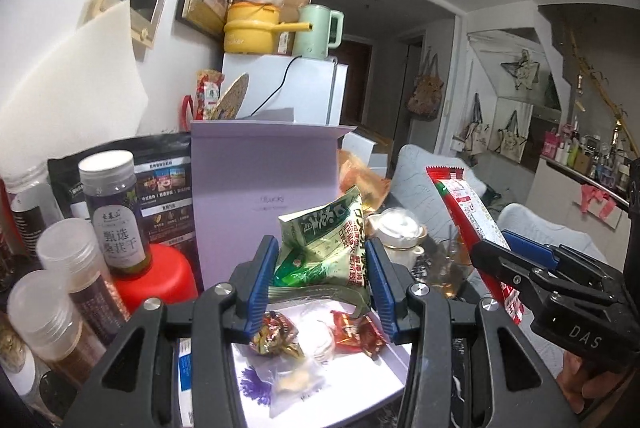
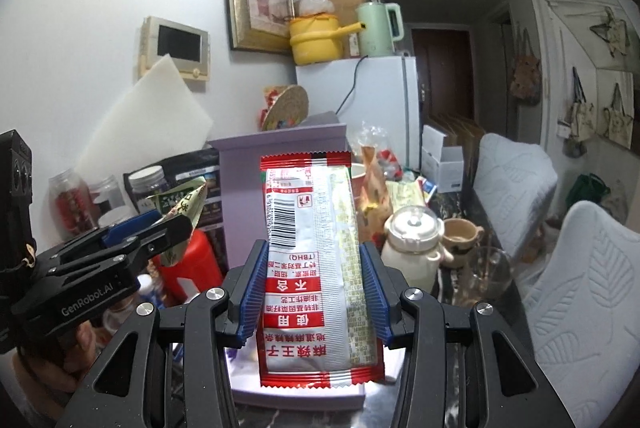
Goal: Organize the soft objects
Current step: 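Lift the green packet and red-white strip packet with both grippers over the lavender box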
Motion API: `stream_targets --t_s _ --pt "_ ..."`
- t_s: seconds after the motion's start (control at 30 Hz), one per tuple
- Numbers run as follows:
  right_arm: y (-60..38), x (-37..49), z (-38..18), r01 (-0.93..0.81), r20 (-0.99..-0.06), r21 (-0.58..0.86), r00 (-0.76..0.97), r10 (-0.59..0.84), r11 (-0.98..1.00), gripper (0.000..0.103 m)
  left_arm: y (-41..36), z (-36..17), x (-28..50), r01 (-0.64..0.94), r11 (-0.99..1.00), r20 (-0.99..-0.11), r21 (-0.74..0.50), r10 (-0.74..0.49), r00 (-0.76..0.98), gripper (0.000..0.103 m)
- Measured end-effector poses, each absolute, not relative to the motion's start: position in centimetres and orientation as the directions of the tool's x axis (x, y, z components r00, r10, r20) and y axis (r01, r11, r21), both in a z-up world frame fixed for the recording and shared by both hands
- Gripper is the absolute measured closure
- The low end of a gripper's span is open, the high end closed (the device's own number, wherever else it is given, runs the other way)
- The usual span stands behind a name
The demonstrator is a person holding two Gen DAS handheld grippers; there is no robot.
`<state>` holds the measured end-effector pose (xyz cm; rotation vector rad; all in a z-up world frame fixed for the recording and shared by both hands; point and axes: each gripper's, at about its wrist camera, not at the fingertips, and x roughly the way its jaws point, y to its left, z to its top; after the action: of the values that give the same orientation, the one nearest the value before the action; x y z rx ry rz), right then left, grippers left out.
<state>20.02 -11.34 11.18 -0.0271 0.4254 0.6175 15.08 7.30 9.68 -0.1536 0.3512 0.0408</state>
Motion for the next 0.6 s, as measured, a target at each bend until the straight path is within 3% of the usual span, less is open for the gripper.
stream_targets --t_s 0.6 --pt "-7.1 27.7 4.7 -0.576 -0.534 0.123 0.648 0.543 0.808 0.058 8.9 3.2 22.4 -0.096 0.987 -0.543 -0.127 0.012 0.84 0.059"
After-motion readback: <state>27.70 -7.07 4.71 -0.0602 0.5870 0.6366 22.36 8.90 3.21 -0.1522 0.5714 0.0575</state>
